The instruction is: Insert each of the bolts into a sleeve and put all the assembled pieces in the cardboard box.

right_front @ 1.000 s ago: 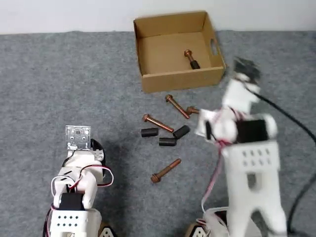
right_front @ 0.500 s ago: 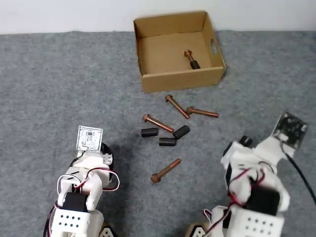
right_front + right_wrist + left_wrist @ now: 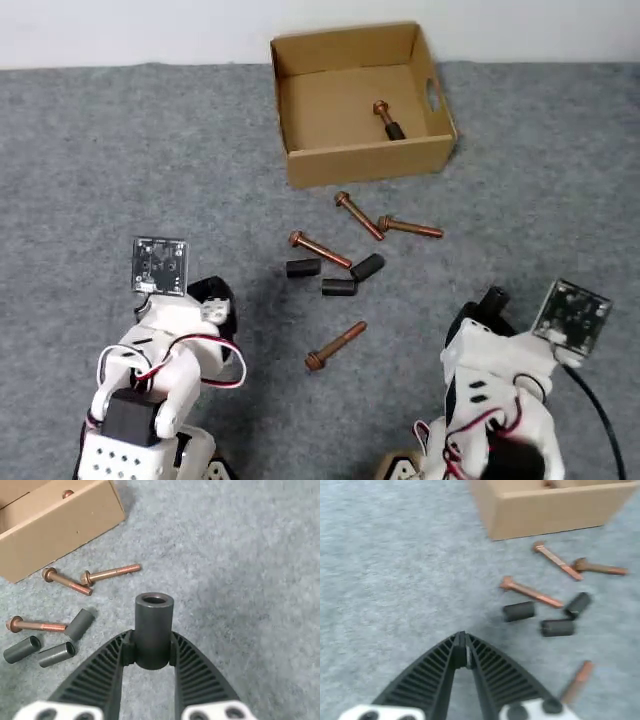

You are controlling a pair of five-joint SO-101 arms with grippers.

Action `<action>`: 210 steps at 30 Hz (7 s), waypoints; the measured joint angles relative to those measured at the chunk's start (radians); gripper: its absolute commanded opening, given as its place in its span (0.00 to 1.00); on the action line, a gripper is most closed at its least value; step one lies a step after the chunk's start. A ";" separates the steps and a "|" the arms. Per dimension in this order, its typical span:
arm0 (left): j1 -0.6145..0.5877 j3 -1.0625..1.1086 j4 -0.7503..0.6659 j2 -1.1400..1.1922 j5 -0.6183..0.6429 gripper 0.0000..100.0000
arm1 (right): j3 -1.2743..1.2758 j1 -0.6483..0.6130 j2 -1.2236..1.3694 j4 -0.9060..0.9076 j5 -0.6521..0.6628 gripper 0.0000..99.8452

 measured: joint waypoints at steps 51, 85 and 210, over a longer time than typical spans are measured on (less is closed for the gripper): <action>0.132 -1.461 0.133 2.002 0.586 0.13 | 0.012 0.060 -0.011 0.000 0.017 0.01; 0.178 -1.695 0.358 2.173 0.588 0.13 | 0.026 0.060 -0.012 0.000 0.017 0.01; 0.397 0.061 -0.227 -0.342 0.331 0.00 | 0.118 -0.884 -0.005 -0.318 0.494 0.01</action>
